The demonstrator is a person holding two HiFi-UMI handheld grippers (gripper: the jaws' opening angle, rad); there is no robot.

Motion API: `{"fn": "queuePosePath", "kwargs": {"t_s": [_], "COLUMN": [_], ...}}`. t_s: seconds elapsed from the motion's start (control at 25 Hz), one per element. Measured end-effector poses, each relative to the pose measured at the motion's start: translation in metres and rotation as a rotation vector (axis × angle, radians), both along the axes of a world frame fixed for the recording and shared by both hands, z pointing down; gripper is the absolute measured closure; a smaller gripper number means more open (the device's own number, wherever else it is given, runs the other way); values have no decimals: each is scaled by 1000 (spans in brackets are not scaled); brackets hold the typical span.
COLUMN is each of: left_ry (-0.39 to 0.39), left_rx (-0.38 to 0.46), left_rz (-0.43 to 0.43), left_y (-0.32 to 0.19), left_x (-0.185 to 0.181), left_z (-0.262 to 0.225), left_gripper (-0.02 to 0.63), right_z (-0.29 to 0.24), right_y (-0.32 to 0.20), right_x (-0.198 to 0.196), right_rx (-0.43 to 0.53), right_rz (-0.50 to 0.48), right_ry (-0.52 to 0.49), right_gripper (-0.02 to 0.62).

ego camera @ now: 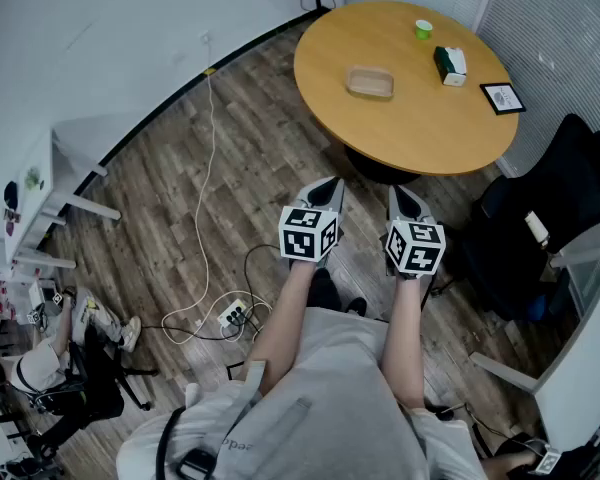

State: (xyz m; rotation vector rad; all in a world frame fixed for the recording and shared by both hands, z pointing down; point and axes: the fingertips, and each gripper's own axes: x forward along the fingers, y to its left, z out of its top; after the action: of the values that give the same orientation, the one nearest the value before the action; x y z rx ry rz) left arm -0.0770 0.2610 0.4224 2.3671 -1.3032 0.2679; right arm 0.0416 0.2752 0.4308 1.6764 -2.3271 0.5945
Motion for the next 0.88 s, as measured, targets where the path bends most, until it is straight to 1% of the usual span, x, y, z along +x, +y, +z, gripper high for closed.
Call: {"fn": "queuePosePath", "kwargs": {"t_s": [0.28, 0.44, 0.56, 0.6, 0.72, 0.88], "left_ry": [-24, -10, 3, 4, -16, -33], "left_rx": [8, 4, 28, 36, 44, 51], "left_rz": [44, 54, 58, 58, 67, 92], "left_y": [-19, -40, -57, -60, -64, -67], "left_x": [-11, -20, -24, -27, -37, -47], "left_z": [3, -4, -13, -15, -11, -4], "left_gripper": [601, 601, 601, 601, 601, 601], "right_z": [6, -1, -11, -13, -11, 5], "right_y": [-16, -22, -31, -34, -37, -40], "right_x": [-15, -22, -20, -22, -27, -24], "right_rx": [-13, 0, 19, 27, 31, 22], "right_rz": [18, 30, 35, 28, 17, 59], "right_ry": [14, 5, -4, -20, -111, -139], "right_gripper": [595, 595, 597, 595, 595, 595]}}
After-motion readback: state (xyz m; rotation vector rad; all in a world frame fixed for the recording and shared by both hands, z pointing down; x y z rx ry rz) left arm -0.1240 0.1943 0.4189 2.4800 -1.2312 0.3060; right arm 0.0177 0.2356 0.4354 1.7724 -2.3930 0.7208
